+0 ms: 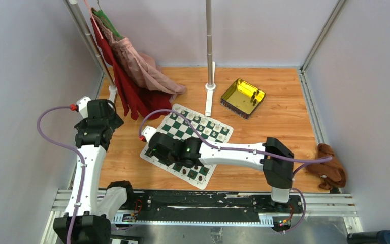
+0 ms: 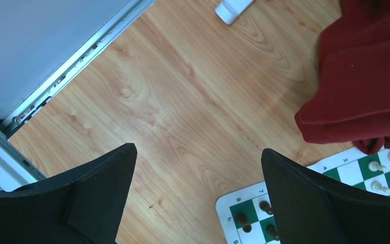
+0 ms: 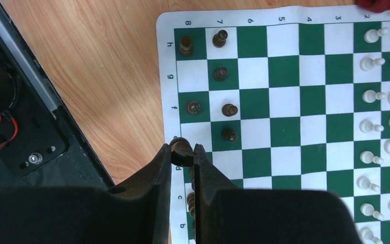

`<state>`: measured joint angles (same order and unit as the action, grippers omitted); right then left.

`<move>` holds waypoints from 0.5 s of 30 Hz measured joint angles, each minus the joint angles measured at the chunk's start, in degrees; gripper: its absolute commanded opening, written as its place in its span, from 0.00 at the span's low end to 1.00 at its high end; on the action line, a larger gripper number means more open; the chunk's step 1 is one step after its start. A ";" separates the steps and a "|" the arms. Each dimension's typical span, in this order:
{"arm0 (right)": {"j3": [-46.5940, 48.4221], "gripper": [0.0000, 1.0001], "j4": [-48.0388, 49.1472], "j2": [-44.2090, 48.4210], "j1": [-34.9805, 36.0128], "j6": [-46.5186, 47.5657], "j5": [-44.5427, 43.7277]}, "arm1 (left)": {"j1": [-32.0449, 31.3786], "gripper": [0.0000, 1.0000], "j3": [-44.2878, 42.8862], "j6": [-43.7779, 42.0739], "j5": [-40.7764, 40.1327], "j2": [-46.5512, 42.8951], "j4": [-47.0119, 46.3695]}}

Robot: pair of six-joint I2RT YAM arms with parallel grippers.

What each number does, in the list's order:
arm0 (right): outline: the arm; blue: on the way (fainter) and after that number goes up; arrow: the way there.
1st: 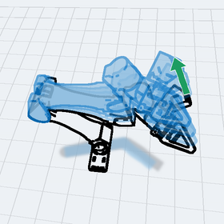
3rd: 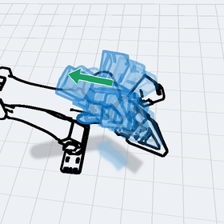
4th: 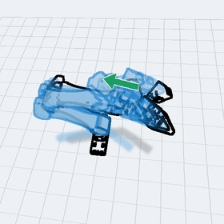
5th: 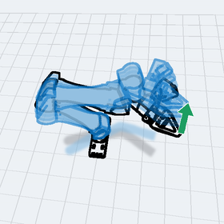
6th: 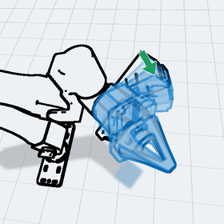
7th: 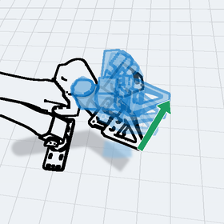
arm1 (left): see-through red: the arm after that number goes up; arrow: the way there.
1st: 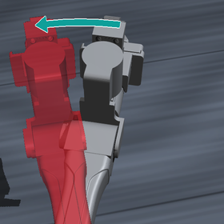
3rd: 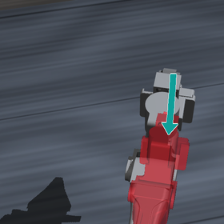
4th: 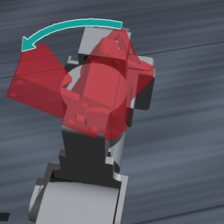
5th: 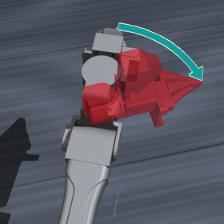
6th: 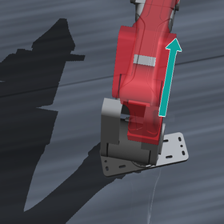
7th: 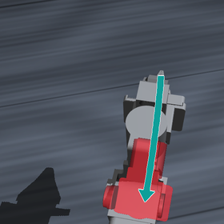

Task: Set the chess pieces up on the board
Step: Place the chess piece on the chessboard.

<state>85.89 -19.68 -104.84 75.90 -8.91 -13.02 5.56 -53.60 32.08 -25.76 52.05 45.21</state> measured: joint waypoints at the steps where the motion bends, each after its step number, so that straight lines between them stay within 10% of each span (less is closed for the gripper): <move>1: 0.00 0.01 0.31 -0.20 0.00 0.13 0.28 | 0.24 1.00 0.00 0.28 -0.24 -0.09 0.13; 15: 5.64 0.02 1.99 -6.51 -0.02 3.63 6.05 | 2.73 1.00 0.94 3.72 -2.93 -4.24 1.70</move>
<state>91.53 -17.69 -111.35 75.88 -5.28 -6.96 8.29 -52.66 35.79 -28.69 47.81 46.92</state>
